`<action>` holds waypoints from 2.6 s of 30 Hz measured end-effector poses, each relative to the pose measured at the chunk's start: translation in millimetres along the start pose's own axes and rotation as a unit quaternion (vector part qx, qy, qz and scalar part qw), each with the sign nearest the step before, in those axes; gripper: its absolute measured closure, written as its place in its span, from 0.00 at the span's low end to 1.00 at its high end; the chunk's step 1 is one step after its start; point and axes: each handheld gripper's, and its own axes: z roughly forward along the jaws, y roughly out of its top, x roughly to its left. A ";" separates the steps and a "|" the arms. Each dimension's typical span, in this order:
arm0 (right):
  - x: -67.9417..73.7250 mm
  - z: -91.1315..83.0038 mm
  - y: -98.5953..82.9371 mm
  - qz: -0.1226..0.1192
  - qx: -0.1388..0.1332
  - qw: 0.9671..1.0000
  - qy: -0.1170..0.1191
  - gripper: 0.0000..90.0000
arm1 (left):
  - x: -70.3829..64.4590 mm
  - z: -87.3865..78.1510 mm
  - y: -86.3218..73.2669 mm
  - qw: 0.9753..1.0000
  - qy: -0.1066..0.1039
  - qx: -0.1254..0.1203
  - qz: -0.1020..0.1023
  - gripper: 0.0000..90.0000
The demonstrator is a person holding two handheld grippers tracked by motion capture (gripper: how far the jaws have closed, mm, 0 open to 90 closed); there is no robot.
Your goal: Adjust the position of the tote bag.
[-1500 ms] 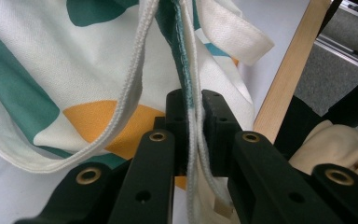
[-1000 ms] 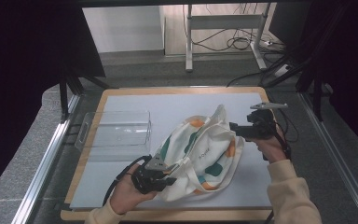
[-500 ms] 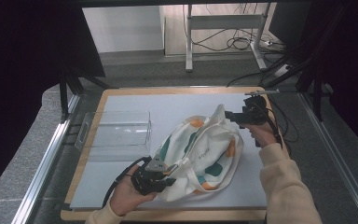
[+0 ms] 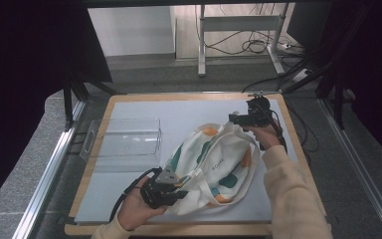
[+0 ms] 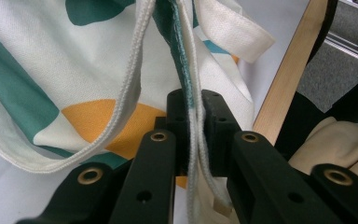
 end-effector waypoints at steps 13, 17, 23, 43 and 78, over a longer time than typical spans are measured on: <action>6.4 24.3 2.2 0.025 0.021 0.999 -0.014 0.22 | -0.3 0.3 -0.6 1.000 0.001 -0.001 -0.001 0.93; 8.2 29.4 1.1 0.025 0.026 0.999 -0.011 0.24 | -0.3 0.4 -0.6 1.000 0.002 -0.001 0.001 0.93; 11.3 33.9 -1.3 0.019 0.045 0.999 -0.017 0.30 | -0.8 0.7 -1.0 1.000 0.002 -0.004 -0.001 0.93; 6.3 34.8 -6.3 0.013 0.075 0.997 -0.009 0.80 | -0.2 2.1 -1.3 1.000 0.005 -0.003 0.005 0.93; -2.6 -7.4 -18.7 -0.010 0.046 0.999 0.000 0.94 | 15.1 -16.0 -0.2 0.999 0.039 -0.009 0.012 0.94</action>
